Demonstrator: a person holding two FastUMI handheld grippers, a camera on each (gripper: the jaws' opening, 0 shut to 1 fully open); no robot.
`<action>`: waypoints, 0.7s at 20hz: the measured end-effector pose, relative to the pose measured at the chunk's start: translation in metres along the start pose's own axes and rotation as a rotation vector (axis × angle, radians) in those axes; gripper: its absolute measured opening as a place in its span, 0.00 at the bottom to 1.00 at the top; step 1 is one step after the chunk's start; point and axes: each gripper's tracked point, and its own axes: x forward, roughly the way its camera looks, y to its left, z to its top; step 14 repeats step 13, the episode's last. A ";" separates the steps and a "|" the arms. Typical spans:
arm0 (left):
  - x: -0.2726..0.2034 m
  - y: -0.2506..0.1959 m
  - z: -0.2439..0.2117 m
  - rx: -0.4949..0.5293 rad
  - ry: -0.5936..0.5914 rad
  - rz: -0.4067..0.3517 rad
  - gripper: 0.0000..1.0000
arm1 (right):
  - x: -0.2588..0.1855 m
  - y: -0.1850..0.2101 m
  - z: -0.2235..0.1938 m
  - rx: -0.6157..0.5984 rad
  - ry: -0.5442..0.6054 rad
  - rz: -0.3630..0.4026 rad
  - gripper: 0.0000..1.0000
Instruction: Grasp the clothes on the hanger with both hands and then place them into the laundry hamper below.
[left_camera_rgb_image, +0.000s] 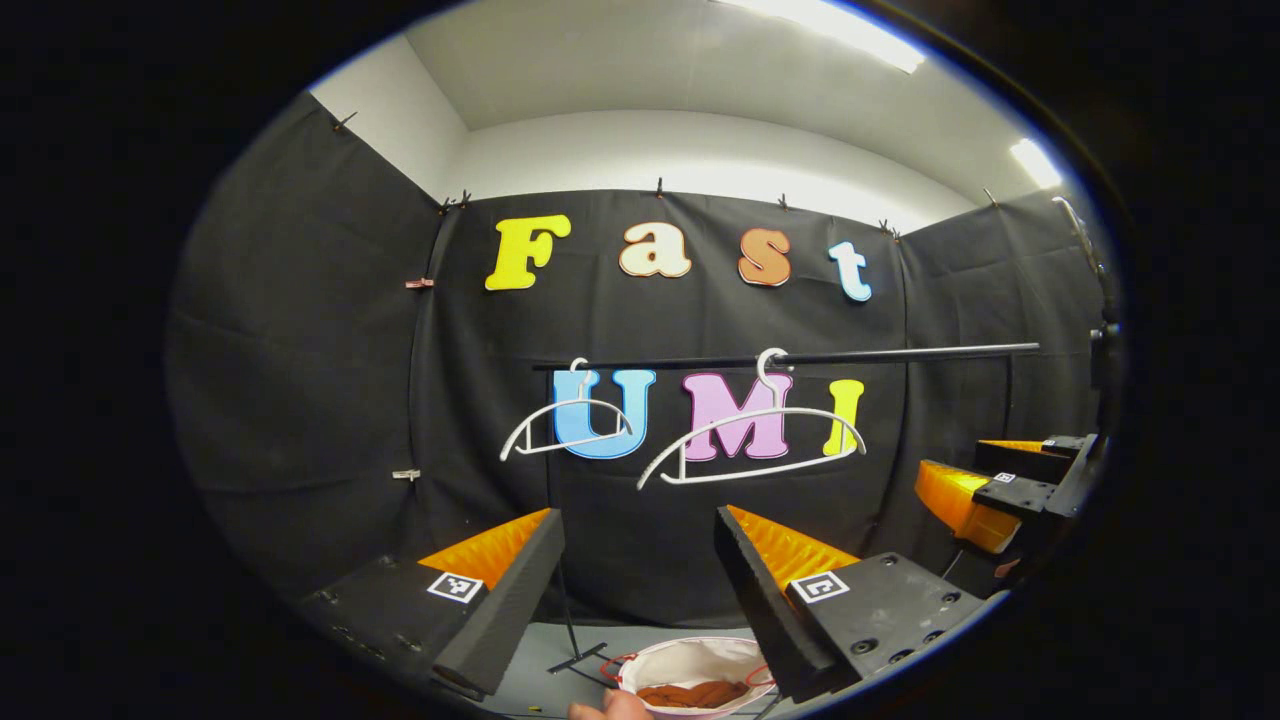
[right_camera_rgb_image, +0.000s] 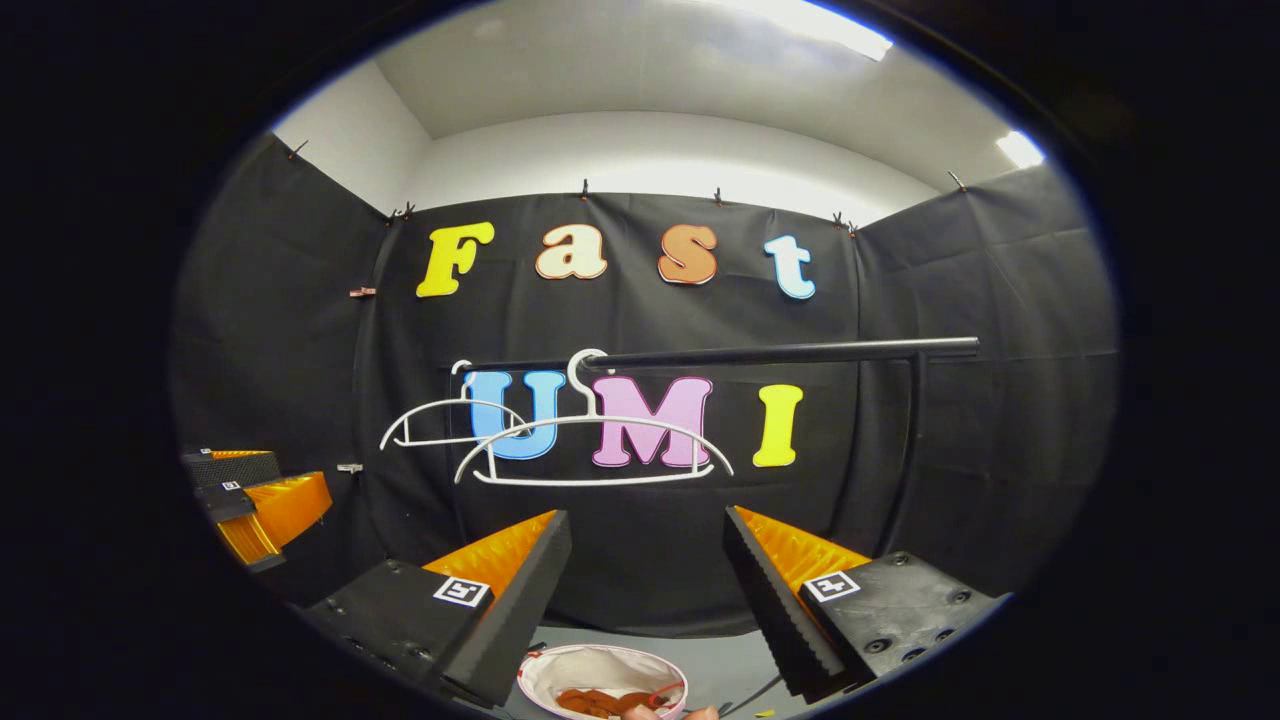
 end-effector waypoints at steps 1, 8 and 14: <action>-0.001 0.000 0.000 0.001 0.001 -0.002 0.96 | 0.000 -0.001 0.000 0.000 0.000 0.000 0.98; -0.001 -0.001 0.000 0.006 0.002 -0.007 0.96 | -0.003 -0.003 0.000 0.000 -0.001 -0.001 0.98; -0.002 -0.001 0.000 0.010 0.004 -0.009 0.96 | -0.004 -0.002 0.001 -0.004 -0.002 0.004 0.98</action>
